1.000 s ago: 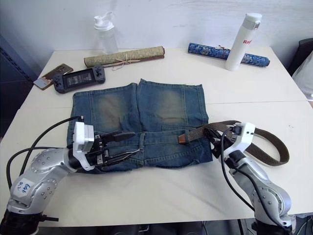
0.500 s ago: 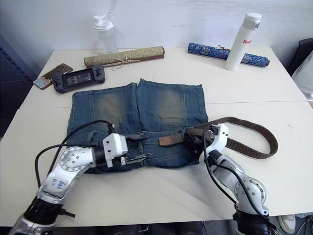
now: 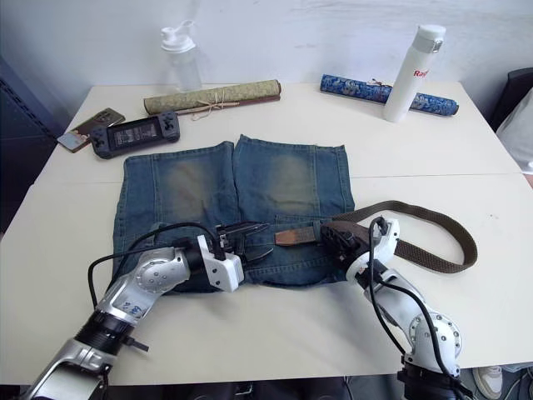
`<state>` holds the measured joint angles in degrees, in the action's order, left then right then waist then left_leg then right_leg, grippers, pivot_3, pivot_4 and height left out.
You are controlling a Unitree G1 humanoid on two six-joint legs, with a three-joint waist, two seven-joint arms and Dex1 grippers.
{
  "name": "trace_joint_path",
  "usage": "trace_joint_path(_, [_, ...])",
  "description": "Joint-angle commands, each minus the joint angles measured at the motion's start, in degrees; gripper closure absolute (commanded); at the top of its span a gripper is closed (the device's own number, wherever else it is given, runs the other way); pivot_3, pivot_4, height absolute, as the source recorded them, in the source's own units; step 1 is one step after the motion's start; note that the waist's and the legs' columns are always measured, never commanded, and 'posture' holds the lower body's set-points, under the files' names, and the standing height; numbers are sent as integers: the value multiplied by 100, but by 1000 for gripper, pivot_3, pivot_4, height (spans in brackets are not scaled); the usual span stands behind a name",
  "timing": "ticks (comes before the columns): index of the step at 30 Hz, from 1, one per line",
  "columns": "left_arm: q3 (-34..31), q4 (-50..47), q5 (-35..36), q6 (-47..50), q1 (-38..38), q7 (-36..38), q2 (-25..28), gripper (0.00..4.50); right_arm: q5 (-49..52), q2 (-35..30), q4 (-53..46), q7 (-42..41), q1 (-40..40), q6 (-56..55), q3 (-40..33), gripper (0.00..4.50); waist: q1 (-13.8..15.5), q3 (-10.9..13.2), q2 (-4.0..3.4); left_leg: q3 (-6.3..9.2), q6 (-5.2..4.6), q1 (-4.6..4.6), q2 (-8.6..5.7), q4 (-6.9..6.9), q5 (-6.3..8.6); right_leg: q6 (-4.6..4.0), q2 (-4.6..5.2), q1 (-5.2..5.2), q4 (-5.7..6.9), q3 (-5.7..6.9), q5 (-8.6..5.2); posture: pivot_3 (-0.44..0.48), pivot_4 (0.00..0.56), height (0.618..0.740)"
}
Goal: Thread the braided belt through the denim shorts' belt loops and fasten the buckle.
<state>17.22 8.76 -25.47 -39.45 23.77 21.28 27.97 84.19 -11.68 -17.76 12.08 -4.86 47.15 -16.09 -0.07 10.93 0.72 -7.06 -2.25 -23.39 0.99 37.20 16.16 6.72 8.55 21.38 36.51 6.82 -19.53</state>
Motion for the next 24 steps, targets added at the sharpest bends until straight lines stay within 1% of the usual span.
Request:
trace_joint_path(1, [233, 397, -550, -291, 157, -355, -50, 1562, 123, 73, -88, 35, 119, -18, 129, 4500, 1, -2, 2, 0, 0, 0, 0, 0, 0, 0, 0, 0, 1, 4, 0, 0, 150, 717])
trace_joint_path(4, [382, 620, -899, -293, 321, -514, -80, 1562, 139, 28, -179, 66, 112, -37, 160, 4500, 4, -7, 6, -1, 0, 1, 0, 1, 0, 0, 0, -1, 2, 17, 0, 0, 150, 717])
trace_joint_path(6, [441, 690, -929, -226, 395, -483, -115, 1562, 148, -5, -220, 82, 118, -52, 152, 4500, 14, -12, 8, 0, -1, 1, 0, 3, -1, 0, 1, -2, 4, 24, 0, 0, 150, 717])
trace_joint_path(11, [596, 620, -783, 106, 453, -11, -114, 1562, 144, -60, -338, 111, 76, -96, 139, 4500, 18, -15, 9, 1, -2, 2, -1, 4, -1, 0, 3, -4, 4, 27, 0, 0, 150, 717])
trace_joint_path(15, [706, 546, -937, 489, 561, 286, -155, 1562, 188, -31, -411, 160, 58, -148, 173, 4500, 23, -19, 7, 1, -3, 3, -2, 7, -2, 0, 3, -6, 8, 29, 0, 0, 150, 717])
trace_joint_path(17, [690, 513, -1020, 631, 540, 281, -113, 1562, 198, -28, -446, 164, 77, -154, 200, 4500, 22, -26, 6, 2, -4, 4, -2, 10, -3, 0, 3, -6, 12, 28, 0, 0, 150, 717])
trace_joint_path(20, [637, 483, -1157, 721, 542, 42, -99, 1562, 216, -30, -509, 165, 131, -162, 242, 4500, 21, -33, 2, 2, -4, 4, -3, 9, -3, 0, 4, -7, 12, 26, 0, 0, 150, 717])
trace_joint_path(24, [563, 433, -1062, 661, 539, -210, -134, 1562, 204, -36, -503, 167, 170, -221, 282, 4500, 20, -37, 1, 5, -5, 5, -2, 9, -3, 0, 7, -7, 14, 19, 0, 0, 150, 717])
